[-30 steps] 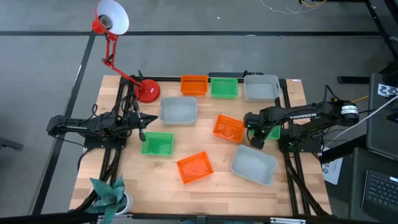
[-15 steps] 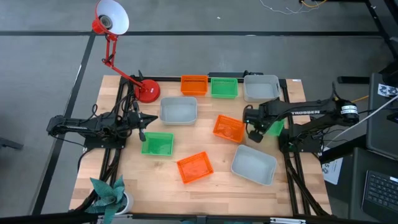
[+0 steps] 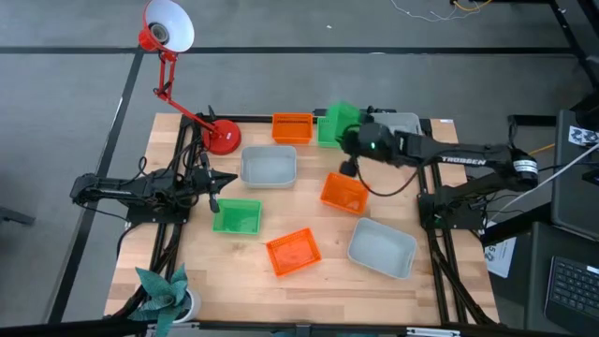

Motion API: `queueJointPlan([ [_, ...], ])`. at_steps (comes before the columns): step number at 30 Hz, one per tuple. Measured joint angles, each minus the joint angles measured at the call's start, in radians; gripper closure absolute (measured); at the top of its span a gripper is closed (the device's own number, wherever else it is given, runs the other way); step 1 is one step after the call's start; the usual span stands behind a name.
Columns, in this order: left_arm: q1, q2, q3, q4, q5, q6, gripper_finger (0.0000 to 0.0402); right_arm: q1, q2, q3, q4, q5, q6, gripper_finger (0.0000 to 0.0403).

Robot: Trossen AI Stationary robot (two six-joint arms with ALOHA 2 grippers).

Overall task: Stack baskets by color
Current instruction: Stack the right green bin on the top green bin

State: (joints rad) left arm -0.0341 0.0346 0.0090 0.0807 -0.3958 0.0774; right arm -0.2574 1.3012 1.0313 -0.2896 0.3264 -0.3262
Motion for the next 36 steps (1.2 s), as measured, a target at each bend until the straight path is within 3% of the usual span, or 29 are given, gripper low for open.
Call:
queueJointPlan([
  [3, 0.0, 0.0, 0.0, 0.0, 0.0, -0.022, 0.0401, -0.072, 0.064, 0.072, 0.055, -0.046, -0.06, 0.0402],
  [6, 0.0, 0.0, 0.0, 0.0, 0.0, -0.023, 0.0401, -0.145, 0.161, 0.201, -0.011, -0.065, -0.075, 0.0403],
  [12, 0.0, 0.0, 0.0, 0.0, 0.0, -0.026, 0.0401, -0.249, 0.399, 0.5, -0.385, -0.212, -0.075, 0.0403],
  [17, 0.0, 0.0, 0.0, 0.0, 0.0, -0.049, 0.0401, -0.282, 0.582, 0.654, -0.664, -0.223, -0.083, 0.0403],
  [24, 0.0, 0.0, 0.001, -0.014, 0.0, -0.049, 0.0401, -0.284, 0.709, 0.698, -0.773, -0.223, -0.124, 0.0403],
  [36, 0.0, 0.0, 0.001, -0.017, 0.0, -0.049, 0.0401, -0.284, 0.725, 0.698, -0.769, -0.223, -0.124, 0.0401],
])
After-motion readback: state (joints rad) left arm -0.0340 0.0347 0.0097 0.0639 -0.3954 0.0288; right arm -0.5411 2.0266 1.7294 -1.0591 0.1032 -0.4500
